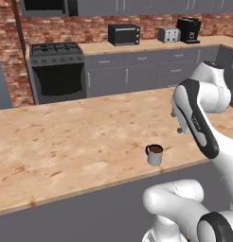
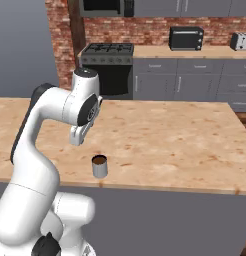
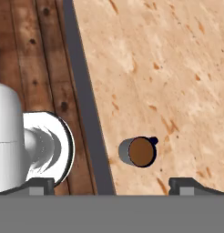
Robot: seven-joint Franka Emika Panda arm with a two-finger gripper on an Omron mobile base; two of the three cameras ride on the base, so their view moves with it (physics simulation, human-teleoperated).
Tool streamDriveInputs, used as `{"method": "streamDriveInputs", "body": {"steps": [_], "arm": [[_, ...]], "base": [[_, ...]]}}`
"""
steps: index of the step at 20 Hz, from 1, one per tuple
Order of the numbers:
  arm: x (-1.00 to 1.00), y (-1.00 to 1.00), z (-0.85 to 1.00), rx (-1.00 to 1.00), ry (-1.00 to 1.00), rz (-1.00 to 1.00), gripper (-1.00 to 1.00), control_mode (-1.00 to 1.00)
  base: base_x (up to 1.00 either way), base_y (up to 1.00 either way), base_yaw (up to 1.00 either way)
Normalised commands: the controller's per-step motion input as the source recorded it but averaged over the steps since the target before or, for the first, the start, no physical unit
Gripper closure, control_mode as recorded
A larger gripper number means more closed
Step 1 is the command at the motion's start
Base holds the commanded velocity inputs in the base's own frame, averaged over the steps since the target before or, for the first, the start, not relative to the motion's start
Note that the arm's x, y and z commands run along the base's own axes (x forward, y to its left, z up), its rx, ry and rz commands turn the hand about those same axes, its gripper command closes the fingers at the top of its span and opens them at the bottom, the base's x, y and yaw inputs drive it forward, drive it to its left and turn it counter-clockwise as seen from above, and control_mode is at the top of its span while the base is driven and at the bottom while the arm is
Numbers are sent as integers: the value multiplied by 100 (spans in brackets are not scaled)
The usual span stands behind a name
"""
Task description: Pick up the marshmallow and place it in the cup of hot chocolate on the dining counter.
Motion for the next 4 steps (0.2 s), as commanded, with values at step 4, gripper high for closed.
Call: {"method": "streamDriveInputs", "body": {"steps": [4], "arm": [[-33, 0, 38, 4, -1, 0, -100, -100]], "base": [[0, 0, 0]]}}
